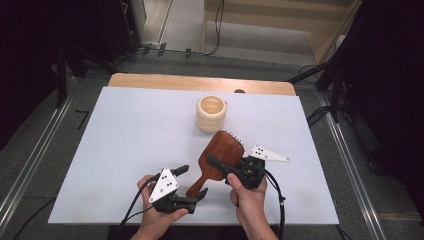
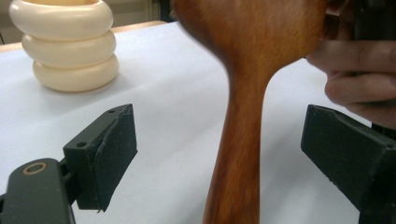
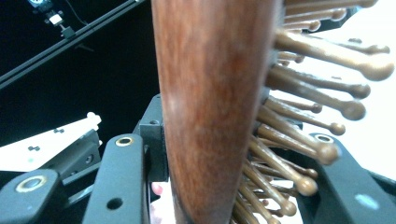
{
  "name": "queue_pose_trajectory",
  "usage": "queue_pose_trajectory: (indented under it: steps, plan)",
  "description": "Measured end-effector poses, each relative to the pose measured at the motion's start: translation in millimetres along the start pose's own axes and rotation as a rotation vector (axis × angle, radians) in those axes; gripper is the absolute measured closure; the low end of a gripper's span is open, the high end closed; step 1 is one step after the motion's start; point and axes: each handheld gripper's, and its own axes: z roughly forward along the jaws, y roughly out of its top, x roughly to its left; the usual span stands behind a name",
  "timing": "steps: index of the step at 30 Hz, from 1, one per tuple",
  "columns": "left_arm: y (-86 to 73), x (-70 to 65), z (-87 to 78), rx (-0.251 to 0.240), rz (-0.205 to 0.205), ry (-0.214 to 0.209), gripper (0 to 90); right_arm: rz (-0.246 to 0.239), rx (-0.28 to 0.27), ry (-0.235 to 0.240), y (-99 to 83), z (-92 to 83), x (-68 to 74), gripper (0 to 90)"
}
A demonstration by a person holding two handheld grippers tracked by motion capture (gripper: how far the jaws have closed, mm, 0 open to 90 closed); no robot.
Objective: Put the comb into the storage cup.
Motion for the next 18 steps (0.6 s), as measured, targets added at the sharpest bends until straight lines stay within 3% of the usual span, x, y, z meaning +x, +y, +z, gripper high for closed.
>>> queue_pose_trajectory:
  steps: [2,10,18]
  plan:
    - [0.4,3.8,-1.7,0.005,-0.020,0.008,1.3,-0.003,-0.005,-0.002,1.1,-1.7,-0.6,51.2]
    - [-3.5,22.4,-17.0,0.009,-0.055,0.064,0.0,-0.029,-0.015,-0.017,3.6,-5.6,-1.9,51.1]
    - [-8.6,42.7,-35.6,0.007,-0.066,0.125,0.0,-0.045,-0.021,-0.031,7.7,-9.6,-4.7,51.1]
